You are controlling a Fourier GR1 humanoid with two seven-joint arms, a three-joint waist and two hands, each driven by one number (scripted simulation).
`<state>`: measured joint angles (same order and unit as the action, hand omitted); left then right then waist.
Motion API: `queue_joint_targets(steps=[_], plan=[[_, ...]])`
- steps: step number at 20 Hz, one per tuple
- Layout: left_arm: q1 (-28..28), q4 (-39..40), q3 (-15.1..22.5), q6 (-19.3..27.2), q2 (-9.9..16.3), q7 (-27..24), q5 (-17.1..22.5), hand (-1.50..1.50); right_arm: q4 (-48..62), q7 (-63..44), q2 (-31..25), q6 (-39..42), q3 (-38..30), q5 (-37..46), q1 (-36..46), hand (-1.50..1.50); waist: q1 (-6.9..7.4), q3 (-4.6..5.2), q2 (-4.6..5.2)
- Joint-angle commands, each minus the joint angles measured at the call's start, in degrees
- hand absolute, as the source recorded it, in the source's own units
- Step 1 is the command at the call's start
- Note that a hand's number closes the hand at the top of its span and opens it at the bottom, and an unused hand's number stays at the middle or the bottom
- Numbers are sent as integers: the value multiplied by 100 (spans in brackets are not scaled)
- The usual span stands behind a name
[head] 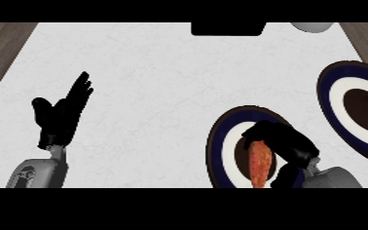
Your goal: Pick the sweet potato from the plate and place it in the plate
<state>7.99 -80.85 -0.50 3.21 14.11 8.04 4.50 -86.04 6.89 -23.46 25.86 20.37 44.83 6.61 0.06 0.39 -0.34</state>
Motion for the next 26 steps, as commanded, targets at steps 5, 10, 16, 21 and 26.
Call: queue_joint_targets(steps=[5,10,16,21,26], plan=[[297,79,-127,35,-128,212,-103,0,-309,225,382,-118,197,166,-556,150,-28,-39,32],[108,-130,-145,-139,75,221,-26,0,349,-1800,1412,-638,-1859,-585,658,150,89,-43,66],[187,-131,-53,-133,-16,188,-65,0,855,-3748,1469,-2071,-3087,20,2197,150,269,-30,98],[31,17,-49,-246,-32,22,-35,0,933,-4518,1146,-3352,-3208,1231,3059,150,233,-26,77],[210,-54,-157,-169,7,262,7,0,846,-5233,820,-4360,-3164,2614,3110,150,85,-33,43]])
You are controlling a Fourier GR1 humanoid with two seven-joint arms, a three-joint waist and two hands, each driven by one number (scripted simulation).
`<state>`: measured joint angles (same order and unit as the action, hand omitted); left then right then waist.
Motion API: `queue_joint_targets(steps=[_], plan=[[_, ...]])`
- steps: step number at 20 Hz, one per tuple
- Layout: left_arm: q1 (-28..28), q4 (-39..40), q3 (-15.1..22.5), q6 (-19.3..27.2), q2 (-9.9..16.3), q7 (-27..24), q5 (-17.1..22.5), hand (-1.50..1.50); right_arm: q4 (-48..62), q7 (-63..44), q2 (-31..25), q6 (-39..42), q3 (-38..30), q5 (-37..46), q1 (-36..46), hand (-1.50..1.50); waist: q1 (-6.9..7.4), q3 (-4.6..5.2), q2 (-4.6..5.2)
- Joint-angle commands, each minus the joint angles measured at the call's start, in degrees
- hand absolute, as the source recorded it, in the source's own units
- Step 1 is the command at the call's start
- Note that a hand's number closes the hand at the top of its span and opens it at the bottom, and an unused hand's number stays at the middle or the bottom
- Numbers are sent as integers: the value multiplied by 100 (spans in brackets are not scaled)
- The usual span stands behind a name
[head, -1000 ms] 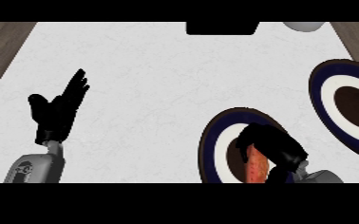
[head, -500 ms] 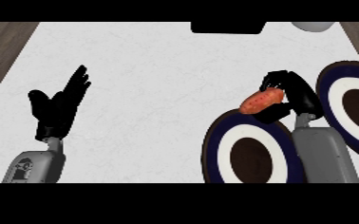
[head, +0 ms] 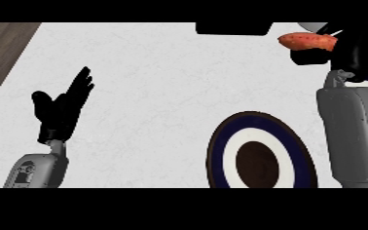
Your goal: Pick the sweet potato from the plate and place it in the plate
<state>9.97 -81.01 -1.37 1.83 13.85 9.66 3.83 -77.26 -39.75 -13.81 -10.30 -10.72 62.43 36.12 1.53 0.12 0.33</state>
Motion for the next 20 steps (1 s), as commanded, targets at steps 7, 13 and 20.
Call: queue_joint_targets(steps=[7,13,20], plan=[[-145,-38,5,75,-121,-29,-97,0,159,-1381,-295,-1016,-658,1005,448,150,-118,-12,-29],[-229,-249,-172,-6,12,145,-35,0,27,-1011,-587,-1391,-1251,368,-253,150,-139,-14,-35],[-283,-410,-185,-165,-4,138,4,0,498,38,-1021,-1898,-1928,-660,-1221,150,-147,-17,-33]])
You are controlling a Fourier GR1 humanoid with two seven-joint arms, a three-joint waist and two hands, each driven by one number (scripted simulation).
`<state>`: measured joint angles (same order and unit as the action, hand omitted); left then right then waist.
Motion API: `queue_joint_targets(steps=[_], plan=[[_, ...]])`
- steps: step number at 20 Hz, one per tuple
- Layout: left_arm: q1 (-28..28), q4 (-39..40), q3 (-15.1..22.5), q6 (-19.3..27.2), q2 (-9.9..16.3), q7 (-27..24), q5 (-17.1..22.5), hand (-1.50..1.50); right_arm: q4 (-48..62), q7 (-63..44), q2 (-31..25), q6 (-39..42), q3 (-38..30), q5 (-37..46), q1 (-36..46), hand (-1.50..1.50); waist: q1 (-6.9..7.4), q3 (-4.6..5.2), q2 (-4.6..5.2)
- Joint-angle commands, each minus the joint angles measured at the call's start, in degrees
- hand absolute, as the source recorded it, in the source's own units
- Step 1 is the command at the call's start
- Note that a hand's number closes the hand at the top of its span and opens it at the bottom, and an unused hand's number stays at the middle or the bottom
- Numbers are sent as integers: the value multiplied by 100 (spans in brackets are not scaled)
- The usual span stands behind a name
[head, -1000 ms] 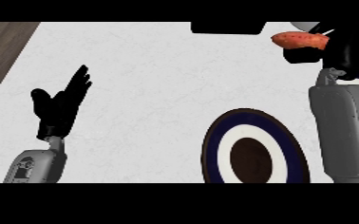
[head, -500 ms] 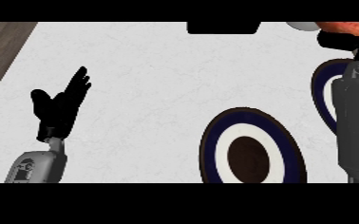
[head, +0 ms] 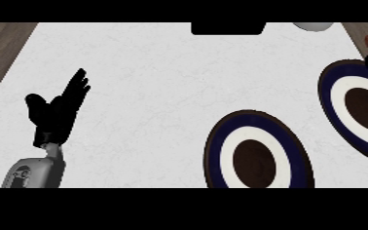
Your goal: Pick the sweet potato from the plate and place it in the plate
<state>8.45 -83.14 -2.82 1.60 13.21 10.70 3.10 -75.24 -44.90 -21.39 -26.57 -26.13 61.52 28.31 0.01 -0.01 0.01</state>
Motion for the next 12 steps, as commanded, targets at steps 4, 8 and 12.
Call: queue_joint_targets(steps=[4,8,12], plan=[[140,150,-76,-115,-53,30,55,0,497,821,-523,330,-402,-927,-708,150,-22,0,2],[-49,99,-246,-233,184,-170,55,0,953,1705,-417,540,-616,-1798,-1189,150,-17,-5,1],[44,338,-68,-33,-143,-195,-97,0,1473,2110,-420,818,-941,-2666,-847,-150,2,-4,7]])
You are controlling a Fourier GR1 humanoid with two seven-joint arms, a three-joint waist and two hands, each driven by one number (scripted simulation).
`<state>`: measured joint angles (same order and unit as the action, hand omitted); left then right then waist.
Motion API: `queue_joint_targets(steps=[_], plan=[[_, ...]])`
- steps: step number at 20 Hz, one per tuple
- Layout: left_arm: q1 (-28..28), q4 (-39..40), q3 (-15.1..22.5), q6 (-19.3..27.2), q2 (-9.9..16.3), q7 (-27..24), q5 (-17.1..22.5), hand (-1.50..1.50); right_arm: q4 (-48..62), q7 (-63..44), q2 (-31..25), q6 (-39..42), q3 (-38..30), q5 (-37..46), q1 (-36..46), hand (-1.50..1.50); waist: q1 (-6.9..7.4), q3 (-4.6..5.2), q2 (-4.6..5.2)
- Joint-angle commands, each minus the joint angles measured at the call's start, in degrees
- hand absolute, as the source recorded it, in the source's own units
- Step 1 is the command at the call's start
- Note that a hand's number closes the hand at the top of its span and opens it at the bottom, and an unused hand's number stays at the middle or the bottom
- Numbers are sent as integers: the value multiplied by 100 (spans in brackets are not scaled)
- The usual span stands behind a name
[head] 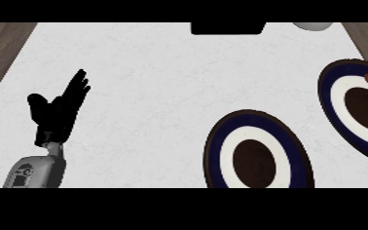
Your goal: Pick the sweet potato from the plate and place it in the plate
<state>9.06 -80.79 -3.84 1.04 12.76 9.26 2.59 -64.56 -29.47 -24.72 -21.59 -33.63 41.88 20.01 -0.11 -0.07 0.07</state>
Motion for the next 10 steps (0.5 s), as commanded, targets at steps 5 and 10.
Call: queue_joint_targets(steps=[5,10], plan=[[40,456,-287,-243,111,-419,93,0,808,1858,-347,-65,-337,-1022,-138,-150,17,4,2],[-60,82,-26,-49,-50,-63,-79,0,-68,2727,-189,-572,-463,-1396,49,-150,-6,2,-19]])
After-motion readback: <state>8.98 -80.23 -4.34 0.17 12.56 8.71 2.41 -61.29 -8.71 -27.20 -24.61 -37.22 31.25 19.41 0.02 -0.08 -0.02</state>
